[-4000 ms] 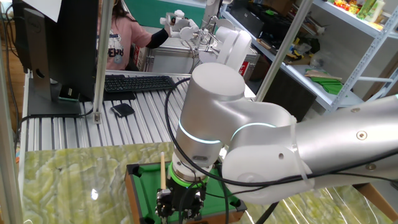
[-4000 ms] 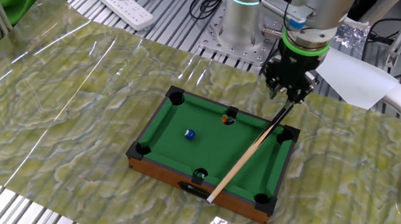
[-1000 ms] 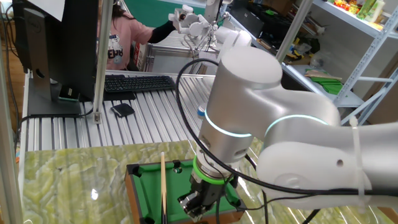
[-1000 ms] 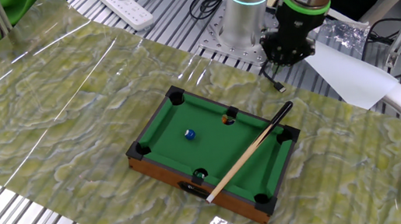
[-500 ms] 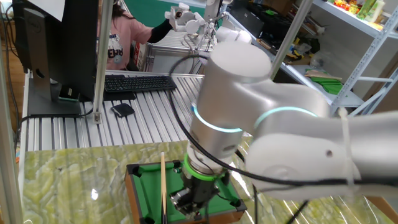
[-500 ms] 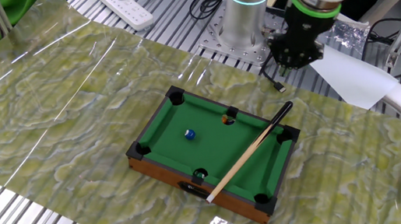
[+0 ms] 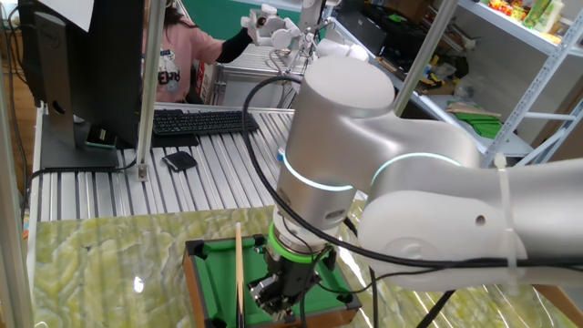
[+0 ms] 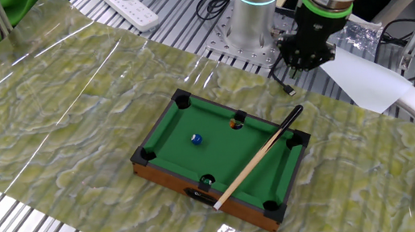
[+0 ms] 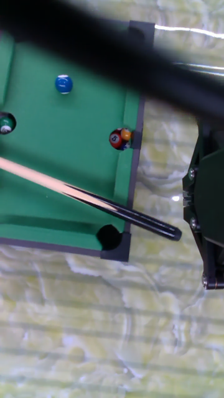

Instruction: Hit the pool ball

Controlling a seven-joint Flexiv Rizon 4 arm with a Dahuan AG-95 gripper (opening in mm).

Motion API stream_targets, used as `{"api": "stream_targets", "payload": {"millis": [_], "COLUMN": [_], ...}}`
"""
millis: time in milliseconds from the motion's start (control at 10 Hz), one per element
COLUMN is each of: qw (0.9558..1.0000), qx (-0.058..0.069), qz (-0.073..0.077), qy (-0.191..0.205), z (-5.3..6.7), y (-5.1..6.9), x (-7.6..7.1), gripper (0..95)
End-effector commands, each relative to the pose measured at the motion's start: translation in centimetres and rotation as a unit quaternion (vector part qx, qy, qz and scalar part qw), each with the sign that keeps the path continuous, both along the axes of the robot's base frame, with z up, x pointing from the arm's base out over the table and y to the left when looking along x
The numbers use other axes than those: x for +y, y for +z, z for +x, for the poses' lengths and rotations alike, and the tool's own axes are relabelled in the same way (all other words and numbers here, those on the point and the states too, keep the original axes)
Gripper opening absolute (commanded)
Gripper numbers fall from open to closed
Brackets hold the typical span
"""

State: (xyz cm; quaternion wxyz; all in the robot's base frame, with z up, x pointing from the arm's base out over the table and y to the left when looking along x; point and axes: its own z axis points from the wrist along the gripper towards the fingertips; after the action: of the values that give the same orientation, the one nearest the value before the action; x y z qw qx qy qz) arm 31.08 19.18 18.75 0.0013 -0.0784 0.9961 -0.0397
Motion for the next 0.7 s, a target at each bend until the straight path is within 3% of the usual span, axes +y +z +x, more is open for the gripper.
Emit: {"api": "stream_targets", "payload": {"millis": [100, 700], "qw": [0.9999, 0.9999], "qx": [0.003, 0.007], "qz": [-0.001, -0.002], "qy": [0.016, 0.012], "z": [0.15, 0.72], "y": [-0.09, 0.12], "x": [0.14, 1.13], "gripper": [0.0, 0.0]}}
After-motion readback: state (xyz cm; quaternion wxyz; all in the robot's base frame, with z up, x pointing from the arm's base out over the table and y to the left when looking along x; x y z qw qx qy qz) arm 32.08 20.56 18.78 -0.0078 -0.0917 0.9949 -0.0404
